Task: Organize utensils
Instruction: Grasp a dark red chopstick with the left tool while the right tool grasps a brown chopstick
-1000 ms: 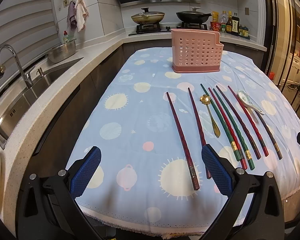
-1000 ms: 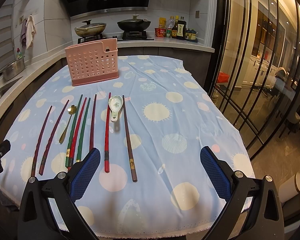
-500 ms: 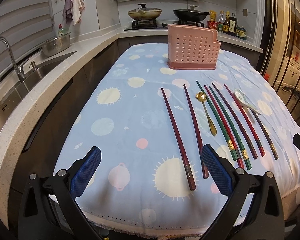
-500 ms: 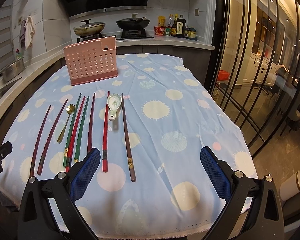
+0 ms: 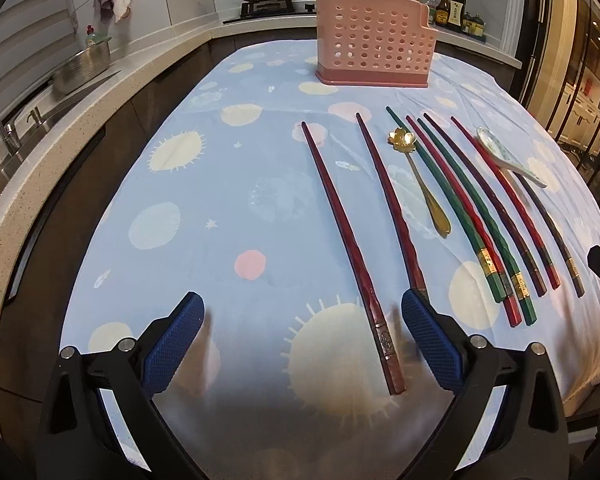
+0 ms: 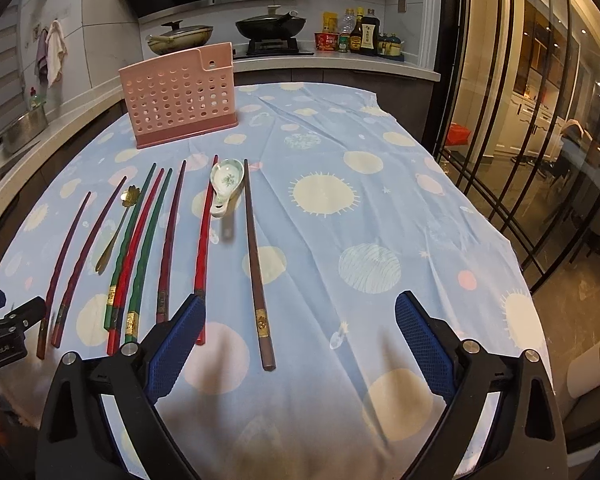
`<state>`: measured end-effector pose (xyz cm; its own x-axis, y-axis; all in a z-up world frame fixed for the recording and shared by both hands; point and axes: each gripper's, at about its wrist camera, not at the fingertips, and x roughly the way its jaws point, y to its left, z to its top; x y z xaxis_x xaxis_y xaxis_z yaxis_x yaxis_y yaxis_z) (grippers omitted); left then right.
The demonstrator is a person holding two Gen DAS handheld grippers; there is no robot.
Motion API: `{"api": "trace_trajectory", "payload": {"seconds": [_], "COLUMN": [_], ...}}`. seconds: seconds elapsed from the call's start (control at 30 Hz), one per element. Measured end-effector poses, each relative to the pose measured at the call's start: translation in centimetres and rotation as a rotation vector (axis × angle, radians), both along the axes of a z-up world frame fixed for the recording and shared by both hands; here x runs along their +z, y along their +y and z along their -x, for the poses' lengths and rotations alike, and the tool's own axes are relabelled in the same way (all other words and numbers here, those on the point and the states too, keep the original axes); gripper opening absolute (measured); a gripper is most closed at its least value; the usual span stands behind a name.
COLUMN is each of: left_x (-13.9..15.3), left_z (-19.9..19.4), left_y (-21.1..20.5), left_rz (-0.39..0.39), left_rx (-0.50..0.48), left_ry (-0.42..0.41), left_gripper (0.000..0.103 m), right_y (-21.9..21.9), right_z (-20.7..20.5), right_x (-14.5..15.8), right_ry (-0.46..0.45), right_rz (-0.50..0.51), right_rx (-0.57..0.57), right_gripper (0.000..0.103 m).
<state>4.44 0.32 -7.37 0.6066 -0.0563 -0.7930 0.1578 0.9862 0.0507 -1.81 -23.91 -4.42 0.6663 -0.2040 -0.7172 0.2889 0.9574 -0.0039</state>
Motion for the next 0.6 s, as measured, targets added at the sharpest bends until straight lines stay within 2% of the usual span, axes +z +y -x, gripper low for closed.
{"api": "trace_trajectory", "payload": {"seconds": [0.13, 0.27, 0.33, 0.4, 0.53, 0.6], "left_x": [-1.0, -0.9, -0.8, -0.6, -0.5, -0.4], "left_z": [-0.7, -0.4, -0.3, -0.1, 0.1, 0.2], "left_y": [0.1, 0.0, -0.2, -0.3, -0.3, -0.2], "left_rz": [0.012, 0.022, 0.027, 0.036, 0.065, 0.087], "left_rx": [-0.012, -0.031, -0.049, -0.063, -0.087, -0.100], "left_ry": [0.036, 0.025, 0.022, 0.019, 0.015, 0.021], "left_gripper": [0.085, 0.077, 0.069, 0.059, 0.040, 0.024], "right_y": [-0.2, -0.3, -0.4, -0.4, -0.5, -0.6], "right_z": [-1.0, -1.6, -1.8, -1.5, -1.2, -1.0], "right_x": [-1.1, -2.2, -2.7, -2.9, -2.9, -2.8], "right_ry": [0.026, 0.053, 0.068, 0.056, 0.046, 0.045], "right_rz": [-0.018, -0.044, -0.056, -0.061, -0.063, -0.073], "right_rx": [0.009, 0.019, 0.025, 0.029, 0.043, 0.048], "right_gripper": [0.074, 0.062, 0.055, 0.053, 0.034, 0.021]}}
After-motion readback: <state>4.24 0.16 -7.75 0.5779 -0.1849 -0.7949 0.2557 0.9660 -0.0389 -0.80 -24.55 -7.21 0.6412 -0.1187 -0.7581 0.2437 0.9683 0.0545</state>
